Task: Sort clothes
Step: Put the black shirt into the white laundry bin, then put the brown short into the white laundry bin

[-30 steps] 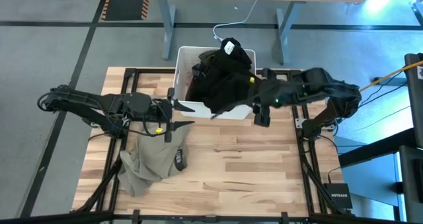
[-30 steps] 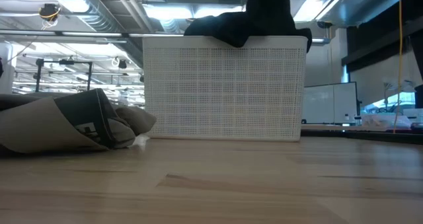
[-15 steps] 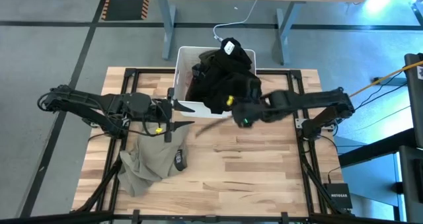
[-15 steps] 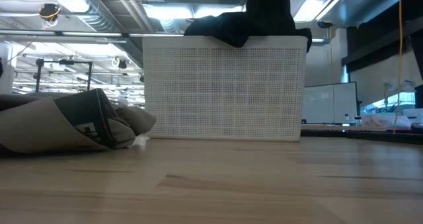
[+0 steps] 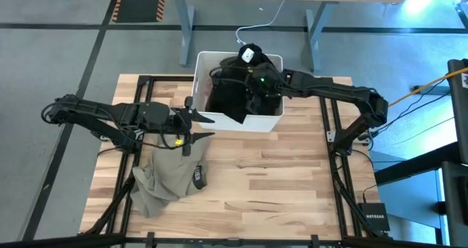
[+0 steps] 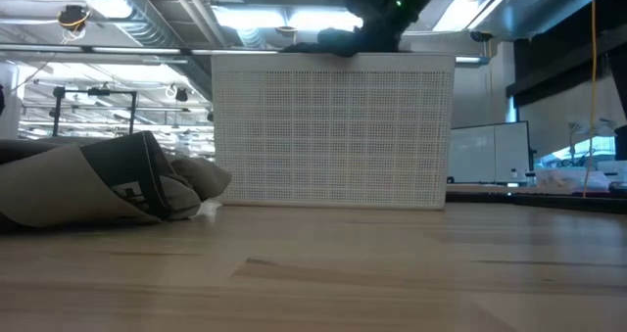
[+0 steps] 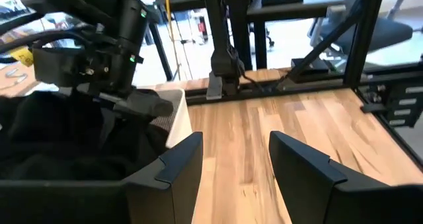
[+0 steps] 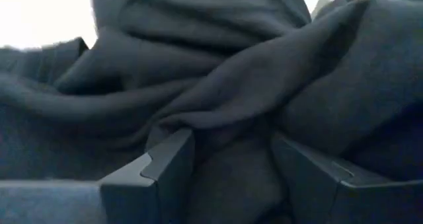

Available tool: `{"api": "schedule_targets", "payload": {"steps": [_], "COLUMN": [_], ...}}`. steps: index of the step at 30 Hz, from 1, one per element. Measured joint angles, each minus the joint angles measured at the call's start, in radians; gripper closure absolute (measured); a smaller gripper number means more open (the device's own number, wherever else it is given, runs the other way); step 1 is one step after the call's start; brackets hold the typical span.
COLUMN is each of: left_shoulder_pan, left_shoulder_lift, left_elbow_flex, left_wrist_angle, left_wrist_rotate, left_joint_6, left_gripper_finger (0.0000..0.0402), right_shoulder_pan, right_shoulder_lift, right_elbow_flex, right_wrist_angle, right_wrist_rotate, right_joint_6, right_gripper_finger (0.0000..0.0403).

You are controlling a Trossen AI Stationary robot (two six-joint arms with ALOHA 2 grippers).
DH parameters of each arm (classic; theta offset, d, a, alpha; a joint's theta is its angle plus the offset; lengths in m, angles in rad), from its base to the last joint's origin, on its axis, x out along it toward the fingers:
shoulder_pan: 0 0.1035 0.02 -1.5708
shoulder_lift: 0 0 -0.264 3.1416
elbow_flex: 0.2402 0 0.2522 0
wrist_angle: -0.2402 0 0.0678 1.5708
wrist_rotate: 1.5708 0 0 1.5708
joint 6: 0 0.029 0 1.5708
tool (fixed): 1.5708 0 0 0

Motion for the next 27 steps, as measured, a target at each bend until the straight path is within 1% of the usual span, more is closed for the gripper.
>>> {"api": "schedule_targets", "payload": {"steps": [3,5,9,14,17,21,27], "left_shoulder_pan": [0.000,0.002,0.020,0.052,0.060,0.060,0.059], "left_shoulder_lift": [0.000,0.000,0.000,0.000,0.000,0.000,0.000], "left_elbow_flex": [0.000,0.000,0.000,0.000,0.000,0.000,0.000], "left_wrist_angle": [-0.023,-0.023,-0.014,-0.010,0.001,0.034,0.056], "left_wrist_rotate": [-0.006,-0.015,-0.030,-0.031,-0.031,-0.031,-0.031], "left_joint_6": [-0.001,0.006,0.008,-0.011,-0.016,-0.009,0.012], "left_gripper_finger": [0.0231,0.0231,0.0231,0.0231,0.0231,0.0231,0.0231], "right_shoulder_pan": [0.001,0.028,0.128,0.270,0.349,0.460,0.593], "right_shoulder_lift": [-0.033,-0.078,-0.183,-0.288,-0.318,-0.299,-0.212], "right_elbow_flex": [0.018,0.063,0.166,0.188,0.166,0.095,-0.070], "right_wrist_angle": [-0.087,-0.137,-0.190,-0.182,-0.173,-0.129,0.081], "right_wrist_rotate": [0.035,0.048,0.089,0.104,0.105,0.105,0.086], "right_joint_6": [-0.001,-0.002,0.006,0.027,0.058,0.068,0.060], "right_gripper_finger": [0.0188,0.0188,0.0188,0.0188,0.0188,0.0188,0.0188]}}
